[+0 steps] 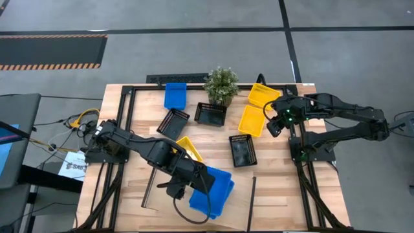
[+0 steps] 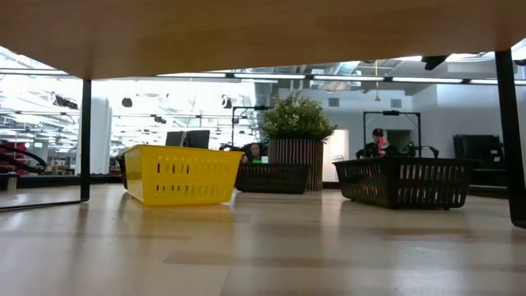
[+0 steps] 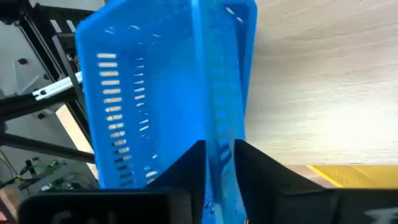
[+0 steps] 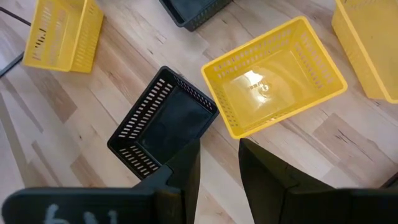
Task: Stack baskets on shelf by color
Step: Stack the bottom blue bin on top of the blue bin on the shelf, then stack the blue bin on top of the blue bin on the shelf
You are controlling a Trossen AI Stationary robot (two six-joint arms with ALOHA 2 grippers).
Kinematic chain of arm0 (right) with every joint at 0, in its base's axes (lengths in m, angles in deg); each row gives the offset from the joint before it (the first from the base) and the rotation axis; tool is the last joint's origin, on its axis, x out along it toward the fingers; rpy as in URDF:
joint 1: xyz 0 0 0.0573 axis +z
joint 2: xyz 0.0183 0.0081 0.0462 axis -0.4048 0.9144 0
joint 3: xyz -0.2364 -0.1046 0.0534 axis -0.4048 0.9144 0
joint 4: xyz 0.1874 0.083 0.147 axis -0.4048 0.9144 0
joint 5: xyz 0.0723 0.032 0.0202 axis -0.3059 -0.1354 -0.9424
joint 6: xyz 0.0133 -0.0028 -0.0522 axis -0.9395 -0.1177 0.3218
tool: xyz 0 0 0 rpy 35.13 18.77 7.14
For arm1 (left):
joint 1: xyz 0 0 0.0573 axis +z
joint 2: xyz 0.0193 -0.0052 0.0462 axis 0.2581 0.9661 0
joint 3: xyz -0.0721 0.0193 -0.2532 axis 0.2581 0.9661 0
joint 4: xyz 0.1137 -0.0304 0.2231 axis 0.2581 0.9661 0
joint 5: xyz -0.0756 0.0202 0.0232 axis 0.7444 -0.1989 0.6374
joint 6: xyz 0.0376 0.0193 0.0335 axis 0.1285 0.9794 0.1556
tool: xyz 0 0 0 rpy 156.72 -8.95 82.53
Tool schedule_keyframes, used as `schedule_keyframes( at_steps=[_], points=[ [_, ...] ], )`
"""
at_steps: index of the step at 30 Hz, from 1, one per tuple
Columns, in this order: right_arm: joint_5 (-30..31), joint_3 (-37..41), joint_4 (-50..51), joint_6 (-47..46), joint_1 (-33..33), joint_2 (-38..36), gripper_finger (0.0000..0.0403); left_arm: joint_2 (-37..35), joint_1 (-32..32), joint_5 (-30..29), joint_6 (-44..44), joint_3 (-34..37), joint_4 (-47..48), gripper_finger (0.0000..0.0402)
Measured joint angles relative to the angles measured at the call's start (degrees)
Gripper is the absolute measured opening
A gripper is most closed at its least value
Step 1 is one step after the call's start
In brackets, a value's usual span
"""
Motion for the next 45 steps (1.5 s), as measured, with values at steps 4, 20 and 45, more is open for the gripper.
schedule_keyframes(
  at_steps=[4, 20, 45],
  points=[
    [-0.02, -0.02, 0.00, 0.00, 0.00, 0.00, 0.0134, 0.00, 0.09, -0.22, 0.02, 0.00, -0.02, 0.0109],
    [-0.04, -0.04, 0.02, 0.00, 0.00, 0.00, 0.0133, -0.06, -0.73, -9.39, -10.08, -1.38, -0.32, 0.0155],
    [0.00, -0.04, -0.09, 0.48, -0.02, 0.00, 0.0134, -15.28, 46.40, -17.92, -92.70, -1.38, 10.68, 0.0155]
  ],
)
